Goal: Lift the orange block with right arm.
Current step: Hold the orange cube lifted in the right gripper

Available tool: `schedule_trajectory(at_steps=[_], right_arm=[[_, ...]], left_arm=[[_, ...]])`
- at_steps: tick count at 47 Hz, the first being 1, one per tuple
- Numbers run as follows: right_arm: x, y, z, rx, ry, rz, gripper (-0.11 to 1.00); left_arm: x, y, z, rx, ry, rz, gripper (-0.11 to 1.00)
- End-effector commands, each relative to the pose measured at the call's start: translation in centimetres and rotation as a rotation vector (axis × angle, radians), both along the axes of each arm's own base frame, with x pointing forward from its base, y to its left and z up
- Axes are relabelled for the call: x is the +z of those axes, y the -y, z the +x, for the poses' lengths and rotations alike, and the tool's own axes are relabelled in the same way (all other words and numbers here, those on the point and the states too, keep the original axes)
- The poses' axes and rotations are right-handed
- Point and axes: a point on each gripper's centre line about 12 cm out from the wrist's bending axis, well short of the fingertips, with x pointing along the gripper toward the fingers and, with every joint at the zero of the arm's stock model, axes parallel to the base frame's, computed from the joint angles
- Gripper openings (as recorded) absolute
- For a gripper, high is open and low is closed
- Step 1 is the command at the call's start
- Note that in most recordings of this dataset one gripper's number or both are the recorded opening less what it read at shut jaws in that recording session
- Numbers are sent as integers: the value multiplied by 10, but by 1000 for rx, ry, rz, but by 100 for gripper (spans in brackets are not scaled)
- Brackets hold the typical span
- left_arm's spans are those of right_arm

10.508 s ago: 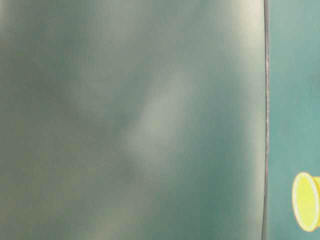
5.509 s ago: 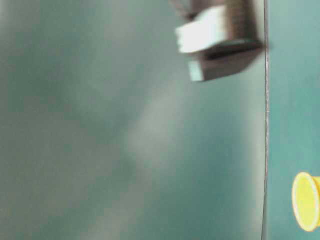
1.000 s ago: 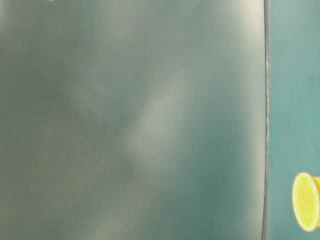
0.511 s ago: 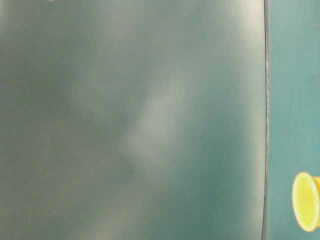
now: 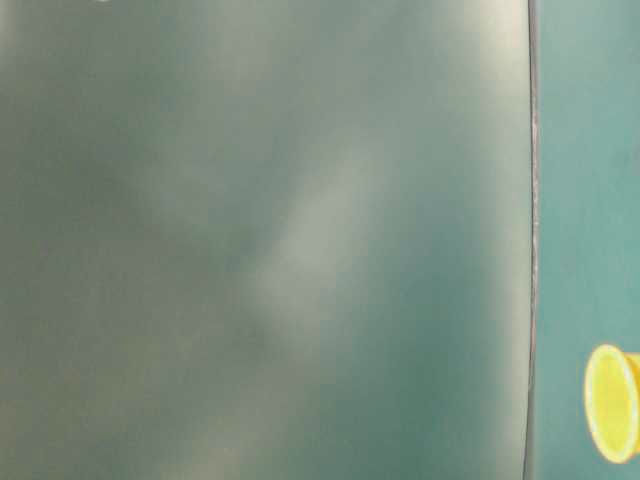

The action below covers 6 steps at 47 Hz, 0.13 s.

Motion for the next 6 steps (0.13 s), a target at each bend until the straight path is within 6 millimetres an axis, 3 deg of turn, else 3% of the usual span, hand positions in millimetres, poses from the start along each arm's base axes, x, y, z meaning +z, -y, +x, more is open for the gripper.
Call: schedule_trajectory(at_steps=[1, 6], right_arm=[[22, 1, -5, -1, 50, 26, 41], [22, 1, -5, -1, 52, 27, 41]], left_arm=[[11, 0, 2, -2, 29, 3, 0], [11, 0, 2, -2, 29, 3, 0]])
